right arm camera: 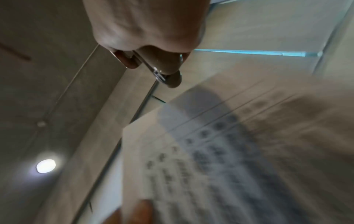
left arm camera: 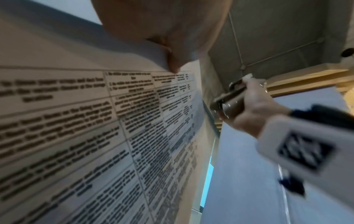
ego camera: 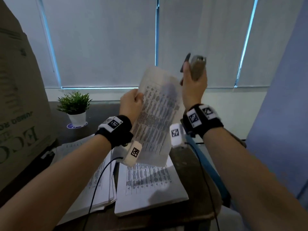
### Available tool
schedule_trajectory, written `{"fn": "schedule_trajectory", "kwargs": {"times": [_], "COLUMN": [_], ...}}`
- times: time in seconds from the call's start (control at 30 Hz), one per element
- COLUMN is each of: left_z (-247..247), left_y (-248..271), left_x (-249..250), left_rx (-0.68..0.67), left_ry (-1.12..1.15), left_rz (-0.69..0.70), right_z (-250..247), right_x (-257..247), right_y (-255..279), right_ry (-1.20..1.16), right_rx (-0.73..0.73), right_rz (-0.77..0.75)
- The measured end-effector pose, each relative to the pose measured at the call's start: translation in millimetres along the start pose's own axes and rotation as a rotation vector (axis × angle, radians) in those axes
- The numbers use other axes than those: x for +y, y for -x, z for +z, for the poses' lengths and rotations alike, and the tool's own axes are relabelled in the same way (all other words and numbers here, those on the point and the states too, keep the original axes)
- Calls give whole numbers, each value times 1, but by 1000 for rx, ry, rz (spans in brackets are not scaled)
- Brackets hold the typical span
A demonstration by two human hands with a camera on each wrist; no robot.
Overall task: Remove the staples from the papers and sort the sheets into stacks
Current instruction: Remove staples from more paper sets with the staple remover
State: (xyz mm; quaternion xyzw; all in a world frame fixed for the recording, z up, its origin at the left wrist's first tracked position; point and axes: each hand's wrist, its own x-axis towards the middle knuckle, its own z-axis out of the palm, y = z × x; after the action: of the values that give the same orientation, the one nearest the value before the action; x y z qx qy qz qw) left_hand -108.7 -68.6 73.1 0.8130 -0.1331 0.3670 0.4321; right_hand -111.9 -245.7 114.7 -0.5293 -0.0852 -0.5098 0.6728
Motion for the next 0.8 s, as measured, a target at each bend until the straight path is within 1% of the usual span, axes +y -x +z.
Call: {"fn": "schedule_trajectory", "kwargs": {"times": [0.07, 0.13, 0.27, 0.33, 0.5, 0.6, 0.73, 0.8], "left_z": [5, 11, 20, 22, 23, 23, 21, 20], "left_y": [2, 4, 6, 8, 12, 16, 22, 22], "left_x": [13, 22, 39, 45, 49, 49, 48, 48], "left_rx": [-20, -47, -105, -116, -131, -152, -144, -139], "left_ry": [-22, -22, -62, -63, -60, -47, -26, -17], "left_rz": [51, 71, 92, 118, 155, 151, 154, 128], "right_z": [11, 19, 33, 35, 36, 37, 38, 40], "right_x": [-24, -35, -42, -43, -42, -41, -42, -40], "right_y": [-22, -34, -32, -31, -31, -30, -29, -28], "right_ry": [-52, -117, -46, -111, -61, -57, -41, -73], "right_rx": [21, 13, -71, -95, -78, -79, -87, -89], "right_rz": [25, 65, 204, 247, 227, 243, 232, 225]}}
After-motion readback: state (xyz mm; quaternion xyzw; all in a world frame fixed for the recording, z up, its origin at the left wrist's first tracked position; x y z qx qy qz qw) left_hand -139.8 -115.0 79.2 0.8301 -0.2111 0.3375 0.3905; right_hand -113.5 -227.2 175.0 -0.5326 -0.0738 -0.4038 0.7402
